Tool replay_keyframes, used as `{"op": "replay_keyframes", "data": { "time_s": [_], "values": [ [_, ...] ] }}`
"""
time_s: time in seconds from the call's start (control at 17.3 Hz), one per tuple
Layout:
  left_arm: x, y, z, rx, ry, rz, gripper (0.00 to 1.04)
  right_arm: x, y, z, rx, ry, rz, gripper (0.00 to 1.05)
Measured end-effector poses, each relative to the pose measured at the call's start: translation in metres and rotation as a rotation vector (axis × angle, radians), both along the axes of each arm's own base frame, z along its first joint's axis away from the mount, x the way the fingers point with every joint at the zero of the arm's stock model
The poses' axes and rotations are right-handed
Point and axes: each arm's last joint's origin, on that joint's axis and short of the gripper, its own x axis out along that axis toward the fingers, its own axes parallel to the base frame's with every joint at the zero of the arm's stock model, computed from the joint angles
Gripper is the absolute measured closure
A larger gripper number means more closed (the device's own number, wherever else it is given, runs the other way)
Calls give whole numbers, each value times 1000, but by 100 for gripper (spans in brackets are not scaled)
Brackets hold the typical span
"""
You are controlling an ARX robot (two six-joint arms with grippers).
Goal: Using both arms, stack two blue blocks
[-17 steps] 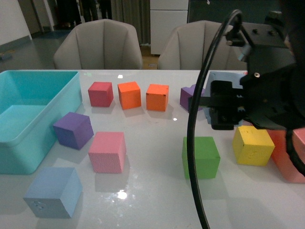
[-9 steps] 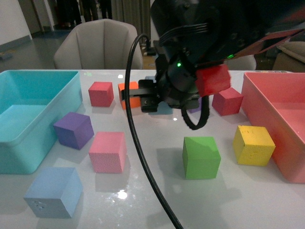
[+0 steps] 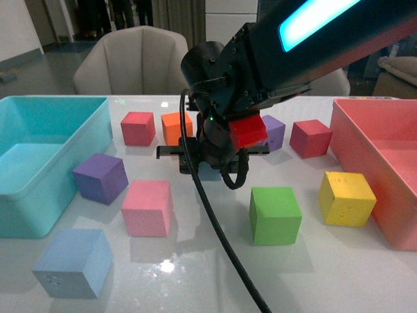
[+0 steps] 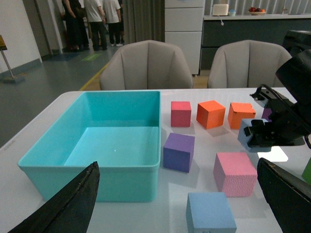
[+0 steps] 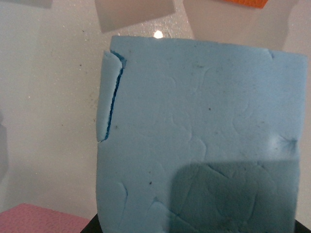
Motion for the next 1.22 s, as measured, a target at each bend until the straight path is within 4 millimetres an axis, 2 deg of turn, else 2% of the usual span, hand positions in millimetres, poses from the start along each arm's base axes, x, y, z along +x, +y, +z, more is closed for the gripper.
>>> {"op": "replay_keyframes", "data": {
  "time_s": [0.17,0.41,0.7,0.87,1.1,1.22],
  "values": [
    [0,0,0,0,0,0,7,0,-1,-14,-27,32,-31,65],
    [0,0,0,0,0,0,7,-1,-1,-19,-31,26,-37,65],
    [0,0,0,0,0,0,7,-6,-4,-23,-37,28,-45,6],
    [0,0,0,0,0,0,7,-7,-5,-3,-27,-13,-55,6],
    [0,0,0,0,0,0,7,-14,-11,43,36,-125,-62,6],
    [0,0,0,0,0,0,7,-22,-25,69,38,-265,-105,6]
  ]
}}
